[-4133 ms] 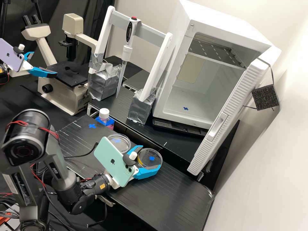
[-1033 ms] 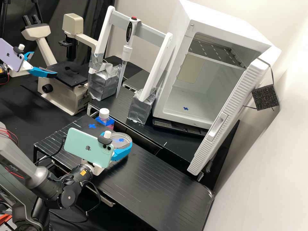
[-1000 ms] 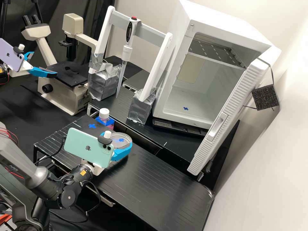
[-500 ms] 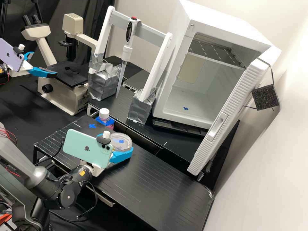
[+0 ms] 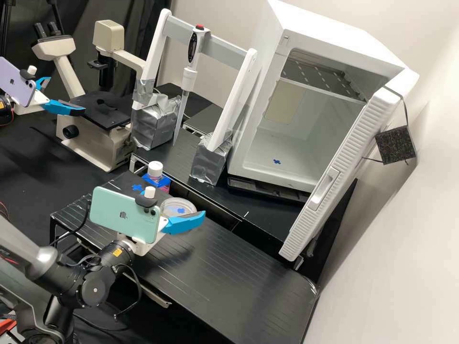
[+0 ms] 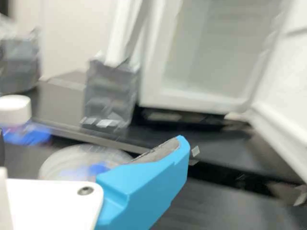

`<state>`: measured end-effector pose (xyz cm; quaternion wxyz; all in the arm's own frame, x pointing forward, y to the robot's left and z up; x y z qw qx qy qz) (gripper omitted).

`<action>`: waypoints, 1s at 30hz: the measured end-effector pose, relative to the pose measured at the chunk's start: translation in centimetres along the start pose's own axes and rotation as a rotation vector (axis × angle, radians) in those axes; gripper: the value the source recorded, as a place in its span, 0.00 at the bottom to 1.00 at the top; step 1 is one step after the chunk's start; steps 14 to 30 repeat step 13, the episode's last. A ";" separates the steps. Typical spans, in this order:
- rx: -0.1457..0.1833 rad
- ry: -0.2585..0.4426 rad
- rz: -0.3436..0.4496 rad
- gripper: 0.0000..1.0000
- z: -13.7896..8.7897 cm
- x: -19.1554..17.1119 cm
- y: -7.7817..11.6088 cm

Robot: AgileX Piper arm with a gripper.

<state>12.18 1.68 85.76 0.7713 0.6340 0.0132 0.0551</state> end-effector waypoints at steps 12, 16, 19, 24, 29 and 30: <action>0.128 0.123 0.200 1.00 -1.8 0.3 1.5; 0.139 0.137 0.200 1.00 -2.0 0.4 1.4; 0.139 0.137 0.200 1.00 -2.0 0.4 1.4; 0.139 0.137 0.200 1.00 -2.0 0.4 1.4; 0.139 0.137 0.200 1.00 -2.0 0.4 1.4; 0.139 0.137 0.200 1.00 -2.0 0.4 1.4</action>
